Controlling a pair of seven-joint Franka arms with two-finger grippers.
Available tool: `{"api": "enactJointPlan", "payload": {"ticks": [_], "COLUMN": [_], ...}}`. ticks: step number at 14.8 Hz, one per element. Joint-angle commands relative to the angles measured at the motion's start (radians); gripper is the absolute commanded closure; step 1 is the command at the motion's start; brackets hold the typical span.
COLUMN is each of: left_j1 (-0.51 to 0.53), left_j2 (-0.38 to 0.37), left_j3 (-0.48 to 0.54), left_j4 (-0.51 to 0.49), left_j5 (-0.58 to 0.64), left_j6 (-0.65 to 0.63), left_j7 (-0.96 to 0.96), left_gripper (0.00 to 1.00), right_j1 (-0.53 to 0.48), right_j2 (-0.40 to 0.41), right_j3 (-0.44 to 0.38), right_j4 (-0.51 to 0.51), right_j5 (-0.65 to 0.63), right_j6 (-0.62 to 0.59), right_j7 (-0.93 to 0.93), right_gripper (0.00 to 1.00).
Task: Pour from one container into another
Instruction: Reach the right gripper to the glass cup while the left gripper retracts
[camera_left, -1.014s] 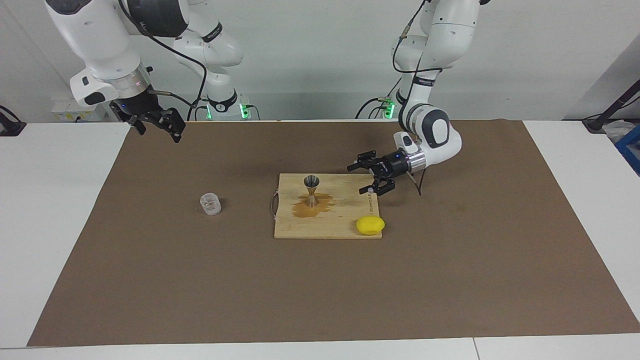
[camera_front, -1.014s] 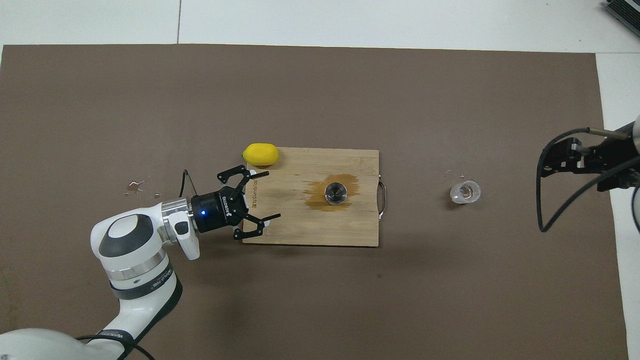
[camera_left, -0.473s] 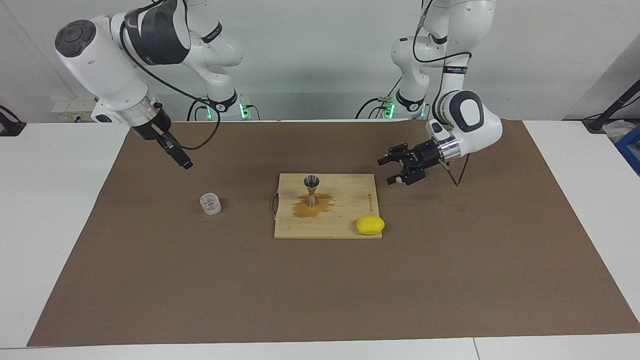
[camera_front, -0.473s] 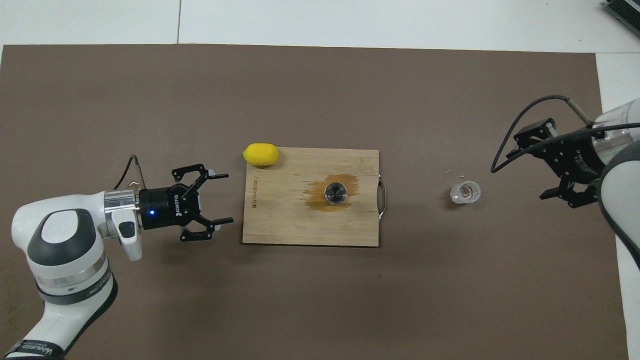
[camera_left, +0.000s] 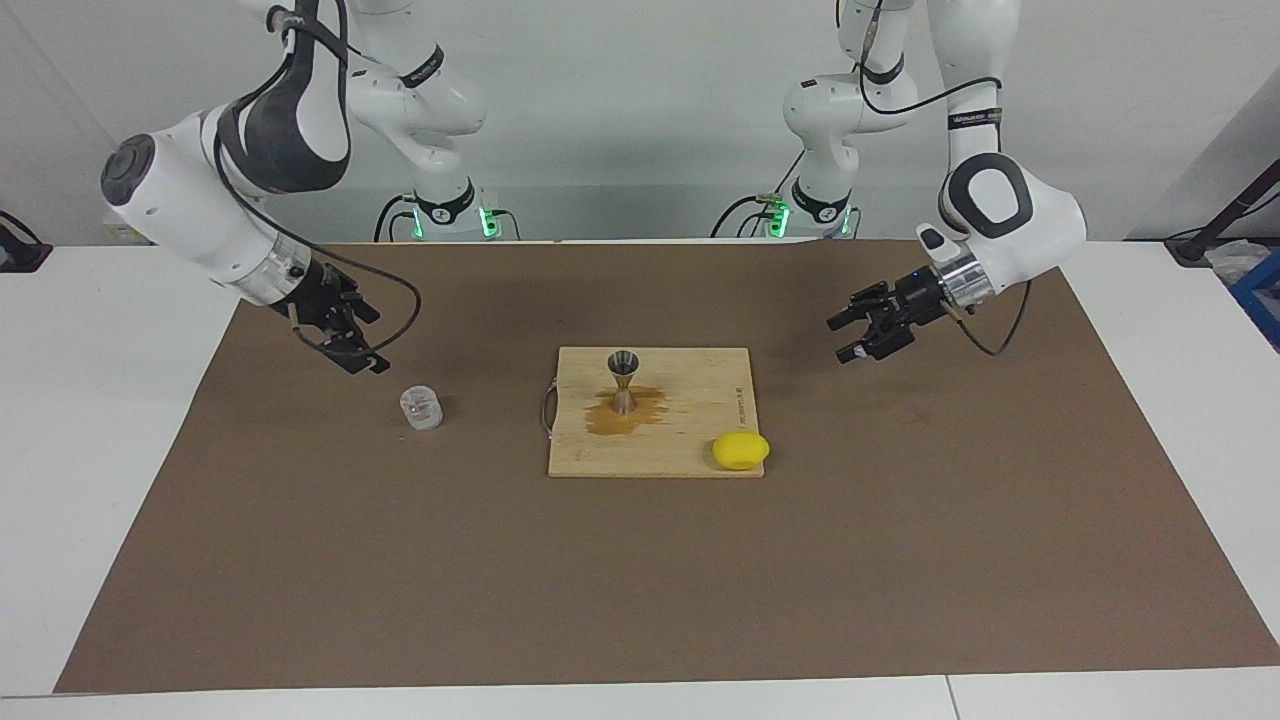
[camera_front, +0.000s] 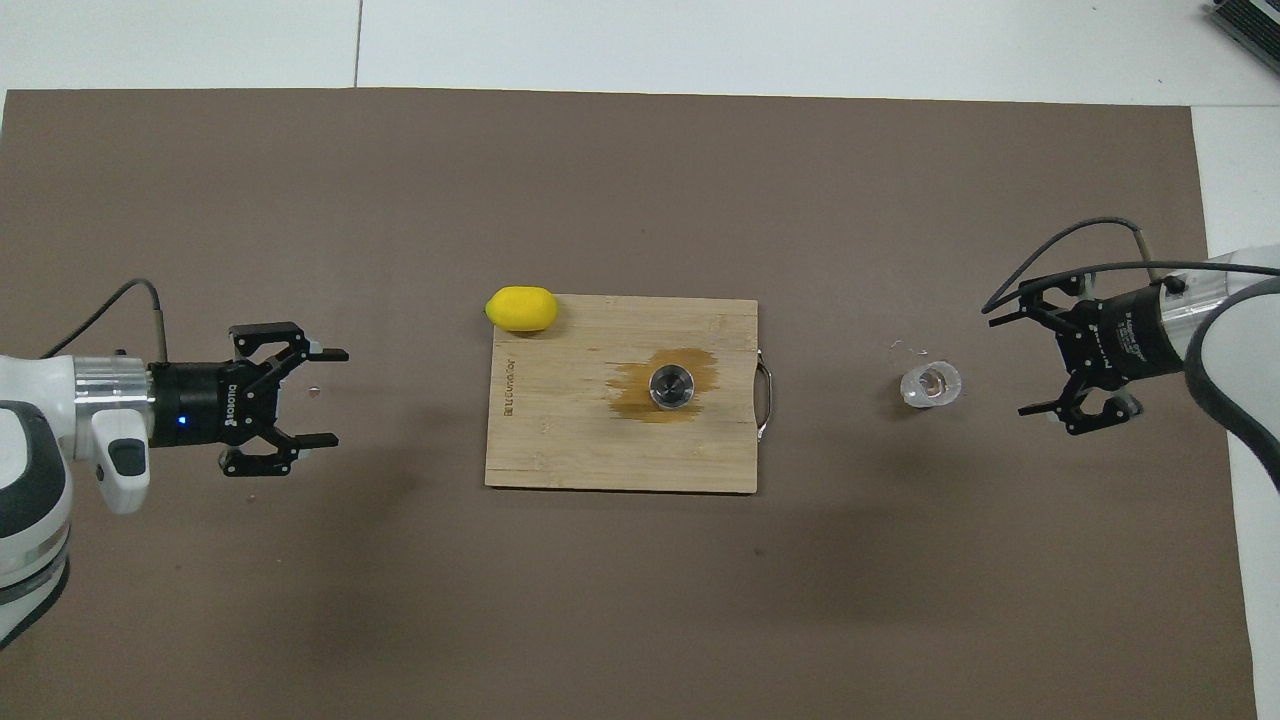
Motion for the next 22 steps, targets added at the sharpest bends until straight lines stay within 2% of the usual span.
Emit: {"api": "enactJointPlan", "payload": {"ticks": [1, 4, 8, 9, 14, 17, 22], "left_j1": [0.003, 0.028, 0.049, 0.049, 0.037, 0.032, 0.037], "left_j2": [-0.003, 0.000, 0.030, 0.038, 0.054, 0.058, 0.058], "left_j3": [-0.013, -0.012, -0.013, -0.013, -0.013, -0.013, -0.013], "left_j4": [0.042, 0.082, 0.165, 0.186, 0.226, 0.254, 0.265], "left_j5": [0.093, 0.144, 0.366, 0.383, 0.385, 0.388, 0.409], "left_j6": [-0.011, -0.029, -0.009, -0.008, 0.034, 0.018, 0.029], "left_j7": [-0.014, -0.017, -0.021, -0.021, -0.021, -0.065, -0.106], "left_gripper": [0.00, 0.00, 0.00, 0.00, 0.00, 0.00, 0.00], "right_j1": [-0.039, -0.061, -0.089, -0.098, -0.118, -0.096, -0.076], "right_j2": [0.031, 0.085, 0.143, 0.166, 0.237, 0.249, 0.252], "right_j3": [0.009, 0.009, 0.009, 0.009, 0.010, 0.009, 0.010], "right_j4": [-0.085, -0.117, -0.146, -0.145, -0.148, -0.152, -0.161], "right_j5": [0.115, 0.184, 0.267, 0.288, 0.370, 0.431, 0.465], "right_j6": [0.086, 0.146, 0.197, 0.197, 0.197, 0.203, 0.215], "right_j7": [-0.026, -0.097, -0.193, -0.225, -0.284, -0.284, -0.284], "right_gripper": [0.00, 0.00, 0.00, 0.00, 0.00, 0.00, 0.00]}}
